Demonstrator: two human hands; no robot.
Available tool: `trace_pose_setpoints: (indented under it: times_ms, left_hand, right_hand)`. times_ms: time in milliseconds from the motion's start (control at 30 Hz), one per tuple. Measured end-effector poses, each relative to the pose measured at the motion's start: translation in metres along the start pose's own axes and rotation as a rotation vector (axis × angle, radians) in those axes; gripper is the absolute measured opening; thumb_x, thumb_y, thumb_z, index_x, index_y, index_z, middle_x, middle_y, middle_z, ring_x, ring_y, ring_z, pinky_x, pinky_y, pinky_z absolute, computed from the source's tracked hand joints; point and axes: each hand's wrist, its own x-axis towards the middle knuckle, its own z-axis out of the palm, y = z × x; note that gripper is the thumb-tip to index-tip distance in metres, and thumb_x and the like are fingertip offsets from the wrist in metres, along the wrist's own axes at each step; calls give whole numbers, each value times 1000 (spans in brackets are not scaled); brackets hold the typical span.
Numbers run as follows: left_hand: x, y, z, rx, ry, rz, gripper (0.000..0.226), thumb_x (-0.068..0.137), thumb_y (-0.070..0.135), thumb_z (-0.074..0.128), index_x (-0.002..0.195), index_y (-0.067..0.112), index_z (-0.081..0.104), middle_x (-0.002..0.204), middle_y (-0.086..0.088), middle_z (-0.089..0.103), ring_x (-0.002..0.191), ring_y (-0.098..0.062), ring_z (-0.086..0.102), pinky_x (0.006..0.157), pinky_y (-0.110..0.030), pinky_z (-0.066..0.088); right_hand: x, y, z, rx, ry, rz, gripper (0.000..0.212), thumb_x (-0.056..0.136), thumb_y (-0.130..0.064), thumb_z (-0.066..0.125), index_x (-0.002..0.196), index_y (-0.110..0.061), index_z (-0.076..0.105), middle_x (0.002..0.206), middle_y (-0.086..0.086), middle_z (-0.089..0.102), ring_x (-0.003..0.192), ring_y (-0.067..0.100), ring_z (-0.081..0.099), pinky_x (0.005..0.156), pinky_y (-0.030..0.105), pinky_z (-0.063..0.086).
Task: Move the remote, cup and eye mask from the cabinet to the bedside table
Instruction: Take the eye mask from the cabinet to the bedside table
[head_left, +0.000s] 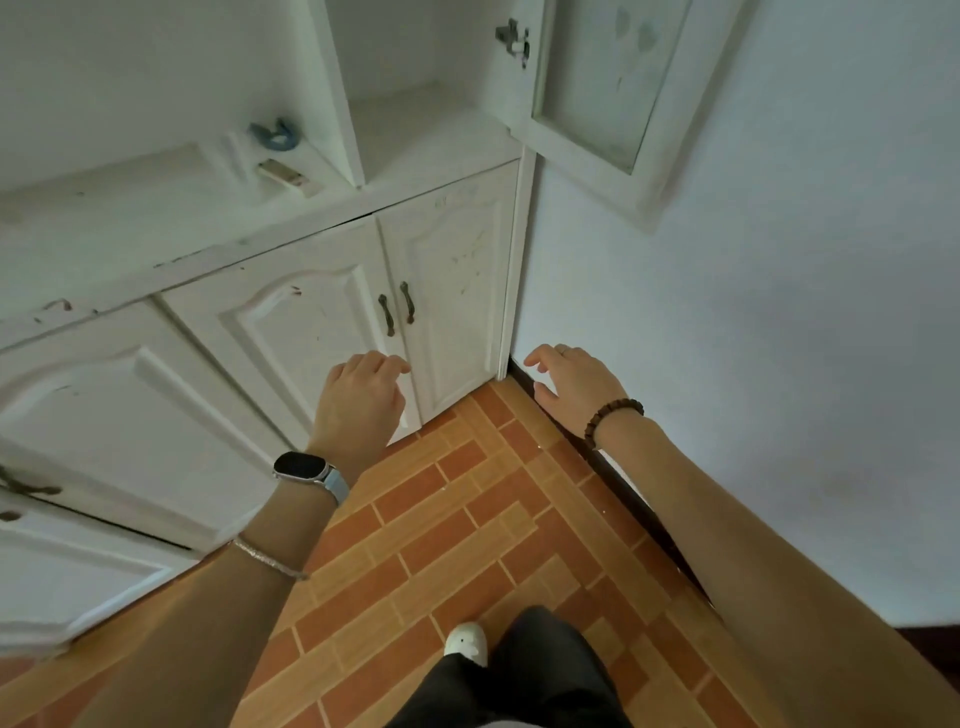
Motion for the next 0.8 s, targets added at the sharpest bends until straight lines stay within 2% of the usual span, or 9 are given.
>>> trace_pose_setpoints:
  times_ms: [433, 700, 800]
  left_hand:
    - [140, -13, 34, 30, 63, 18, 25, 85, 2, 57, 107, 12, 64, 100, -8, 66, 93, -28, 61, 85, -42, 46]
    - [249, -2, 30, 57, 161, -3, 29, 80, 0, 57, 106, 11, 65, 97, -8, 66, 93, -29, 60, 87, -43, 47]
    - [288, -4, 16, 93, 230, -4, 31, 76, -4, 60, 102, 11, 66, 94, -7, 66, 90, -28, 62, 83, -42, 48]
  right_hand:
    - [156, 40, -26, 47, 18, -103, 33, 96, -22, 47, 129, -20, 49, 122, 3, 58, 111, 20, 53, 94, 33, 45]
    - [266, 63, -86, 110, 72, -209, 32, 96, -21, 49, 127, -20, 49, 123, 2, 57, 111, 19, 53, 89, 34, 49]
    - [304, 62, -118, 127, 113, -251, 31, 96, -21, 50, 127, -21, 49, 121, -1, 57, 108, 16, 52, 85, 30, 48]
